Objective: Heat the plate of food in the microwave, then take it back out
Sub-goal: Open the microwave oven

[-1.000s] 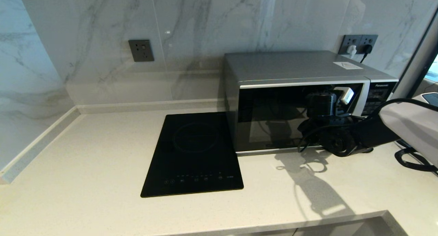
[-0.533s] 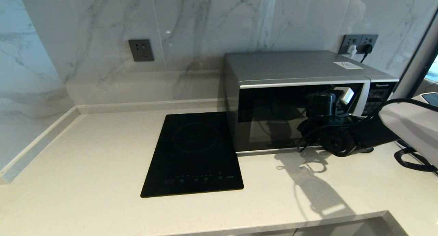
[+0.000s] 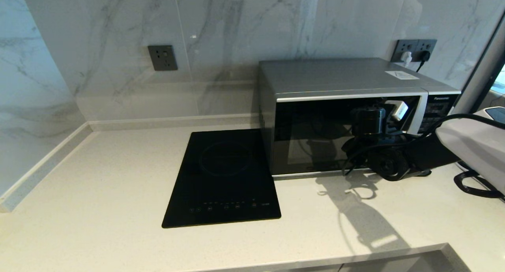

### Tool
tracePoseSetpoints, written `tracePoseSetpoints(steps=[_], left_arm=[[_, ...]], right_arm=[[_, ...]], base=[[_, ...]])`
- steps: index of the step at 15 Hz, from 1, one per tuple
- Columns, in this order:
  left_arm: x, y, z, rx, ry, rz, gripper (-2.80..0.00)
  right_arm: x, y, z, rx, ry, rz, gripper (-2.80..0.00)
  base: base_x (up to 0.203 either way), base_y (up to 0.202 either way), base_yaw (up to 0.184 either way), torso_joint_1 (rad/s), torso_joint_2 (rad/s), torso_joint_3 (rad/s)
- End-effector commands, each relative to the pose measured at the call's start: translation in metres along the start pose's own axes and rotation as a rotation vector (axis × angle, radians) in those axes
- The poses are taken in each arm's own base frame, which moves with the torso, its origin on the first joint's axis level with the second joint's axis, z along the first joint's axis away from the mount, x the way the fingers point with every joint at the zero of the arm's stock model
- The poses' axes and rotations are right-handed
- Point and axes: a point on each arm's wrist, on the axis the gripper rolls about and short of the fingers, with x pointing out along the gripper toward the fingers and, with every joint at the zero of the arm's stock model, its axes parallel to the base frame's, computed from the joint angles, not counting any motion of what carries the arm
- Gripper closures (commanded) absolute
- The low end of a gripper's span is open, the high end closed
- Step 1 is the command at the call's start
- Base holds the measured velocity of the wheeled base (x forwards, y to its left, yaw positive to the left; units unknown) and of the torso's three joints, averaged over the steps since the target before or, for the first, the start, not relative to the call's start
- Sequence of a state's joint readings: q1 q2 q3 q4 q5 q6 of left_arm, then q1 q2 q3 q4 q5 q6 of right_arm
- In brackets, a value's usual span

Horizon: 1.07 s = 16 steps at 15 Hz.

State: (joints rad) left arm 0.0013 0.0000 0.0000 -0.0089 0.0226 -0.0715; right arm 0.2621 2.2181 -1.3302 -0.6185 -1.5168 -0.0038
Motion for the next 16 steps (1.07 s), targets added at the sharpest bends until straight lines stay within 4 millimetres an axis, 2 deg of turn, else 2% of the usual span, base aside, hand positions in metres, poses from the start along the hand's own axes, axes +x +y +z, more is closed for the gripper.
tracePoseSetpoints(steps=[1,16], left_arm=[[0.0001,0.0,0.0001,0.0,0.001,0.001,0.0],[0.0001,0.0,0.0001,-0.001,0.001,0.001,0.0]], right_arm=[[-0.0008,-0.0006,0.0007,0.0,-0.001,-0.012,0.0],[-0.0062,0.0014,-0.0018,-0.02,-0.004,0.001,0.0]], base=[[0.0,0.0,0.0,0.0,0.0,0.0],[0.0,0.0,0.0,0.0,0.0,0.0]])
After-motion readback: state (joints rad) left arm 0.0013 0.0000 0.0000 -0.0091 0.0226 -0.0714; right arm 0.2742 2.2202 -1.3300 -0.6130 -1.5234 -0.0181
